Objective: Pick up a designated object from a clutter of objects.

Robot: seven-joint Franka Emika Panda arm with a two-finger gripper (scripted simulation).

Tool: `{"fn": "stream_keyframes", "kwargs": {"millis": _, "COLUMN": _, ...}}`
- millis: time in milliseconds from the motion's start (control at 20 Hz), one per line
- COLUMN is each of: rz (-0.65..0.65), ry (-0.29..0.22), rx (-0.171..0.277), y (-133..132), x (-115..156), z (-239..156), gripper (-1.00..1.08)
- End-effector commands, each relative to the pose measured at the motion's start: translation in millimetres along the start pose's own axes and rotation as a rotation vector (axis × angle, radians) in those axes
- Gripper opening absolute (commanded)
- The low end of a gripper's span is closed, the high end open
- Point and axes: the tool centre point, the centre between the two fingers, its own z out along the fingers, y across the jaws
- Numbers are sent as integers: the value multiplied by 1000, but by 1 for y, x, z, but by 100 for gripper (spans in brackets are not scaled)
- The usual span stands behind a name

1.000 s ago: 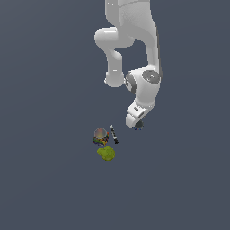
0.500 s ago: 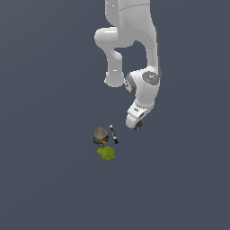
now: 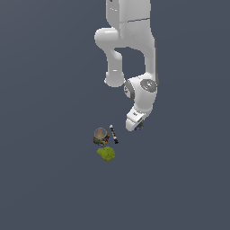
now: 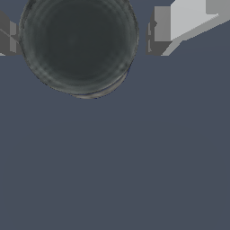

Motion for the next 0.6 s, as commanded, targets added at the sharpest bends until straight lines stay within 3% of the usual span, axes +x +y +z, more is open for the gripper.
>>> {"fn": "stream_keyframes", "kwargs": {"millis": 0, "rz": -1, "ry": 1, "rx": -1, "y": 0, "x": 0, "z": 6, "gripper": 100}}
{"fn": "stream_keyframes", "kwargs": {"millis": 150, "rz": -1, "ry": 1, "rx": -1, "y": 0, "x": 0, "z": 8, "gripper": 100}}
{"fn": "stream_keyframes", "kwargs": {"millis": 200, "rz": -1, "ry": 1, "rx": -1, "y": 0, "x": 0, "z": 8, "gripper": -100}}
{"fn": "stream_keyframes", "kwargs": {"millis": 550, "rz": -1, "ry": 1, "rx": -1, "y": 0, "x": 0, "z": 8, "gripper": -100}}
